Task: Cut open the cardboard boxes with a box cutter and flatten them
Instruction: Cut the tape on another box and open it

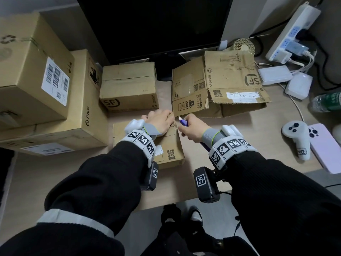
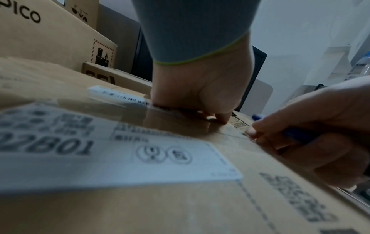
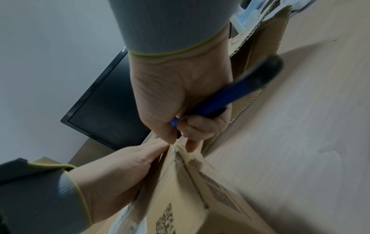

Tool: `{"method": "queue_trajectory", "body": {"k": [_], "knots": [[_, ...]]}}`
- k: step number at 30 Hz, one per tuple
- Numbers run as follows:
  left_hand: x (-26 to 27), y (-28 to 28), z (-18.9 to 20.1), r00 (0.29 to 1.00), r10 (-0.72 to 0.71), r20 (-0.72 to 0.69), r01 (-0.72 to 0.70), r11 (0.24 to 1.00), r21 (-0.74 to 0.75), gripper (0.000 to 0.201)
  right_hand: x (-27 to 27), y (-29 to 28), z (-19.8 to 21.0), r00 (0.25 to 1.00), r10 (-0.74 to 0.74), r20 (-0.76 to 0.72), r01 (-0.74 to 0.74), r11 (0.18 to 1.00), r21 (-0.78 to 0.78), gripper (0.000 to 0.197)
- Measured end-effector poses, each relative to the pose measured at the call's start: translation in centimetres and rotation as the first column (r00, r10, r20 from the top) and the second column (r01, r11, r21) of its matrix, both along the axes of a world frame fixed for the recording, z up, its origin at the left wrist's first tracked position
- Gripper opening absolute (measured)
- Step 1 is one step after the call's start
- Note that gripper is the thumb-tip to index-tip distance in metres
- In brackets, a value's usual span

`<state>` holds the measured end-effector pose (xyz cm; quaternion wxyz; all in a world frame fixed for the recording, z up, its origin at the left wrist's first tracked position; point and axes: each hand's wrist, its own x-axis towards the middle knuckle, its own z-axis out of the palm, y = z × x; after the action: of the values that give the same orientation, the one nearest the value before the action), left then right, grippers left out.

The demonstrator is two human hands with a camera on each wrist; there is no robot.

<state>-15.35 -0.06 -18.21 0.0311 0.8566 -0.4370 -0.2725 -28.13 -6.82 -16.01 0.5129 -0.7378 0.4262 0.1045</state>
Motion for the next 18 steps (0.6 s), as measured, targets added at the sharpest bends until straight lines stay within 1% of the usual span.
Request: {"method": "queue_trajectory", "body": {"k": [3,6,7,9,11,14,16,18], "knots": [[0.01,-0.1,-0.03,1.0,0.002,-0.004,-0.002,1.0,0.0,0.037,0.12,0.03,0.13,0.999,-0.034,0.028,0.034,0.999,0.011,0.018],[0.01,-0.07,-0.04,1.0,0.004,-0.002,-0.004,1.0,-0.002,0.037,-0.13,0.22,0.07,0.989,-0.146,0.025,0.142,0.981,0.135,0.015],[0.04,-0.04,-0.05,1.0,0.0,-0.001,0.0,1.0,0.0,0.037,-0.24,0.27,0.0,0.986,-0.169,0.019,0.164,0.976,0.145,0.016],[0.08,0.01,-0.09,1.0,-0.007,0.001,0.007,1.0,0.003,0.038,-0.31,0.14,-0.3,0.992,-0.12,0.027,0.117,0.99,0.084,0.016],[0.11,0.03,-0.11,1.0,-0.008,0.006,0.008,1.0,0.001,0.038,-0.28,-0.05,-0.29,0.994,-0.075,0.074,0.073,0.997,0.024,0.015],[0.12,0.01,-0.1,1.0,-0.008,0.011,0.008,1.0,-0.004,0.038,-0.35,-0.34,0.08,0.984,-0.085,0.159,0.095,0.994,-0.055,0.013],[0.16,0.0,-0.13,1.0,-0.007,0.01,0.007,1.0,0.002,0.039,-0.48,-0.36,0.27,0.986,-0.063,0.153,0.076,0.994,-0.075,0.018],[0.18,0.0,-0.11,1.0,-0.008,0.004,0.008,1.0,0.014,0.04,-0.57,-0.32,0.24,0.994,-0.025,0.102,0.035,0.995,-0.094,0.025]]}}
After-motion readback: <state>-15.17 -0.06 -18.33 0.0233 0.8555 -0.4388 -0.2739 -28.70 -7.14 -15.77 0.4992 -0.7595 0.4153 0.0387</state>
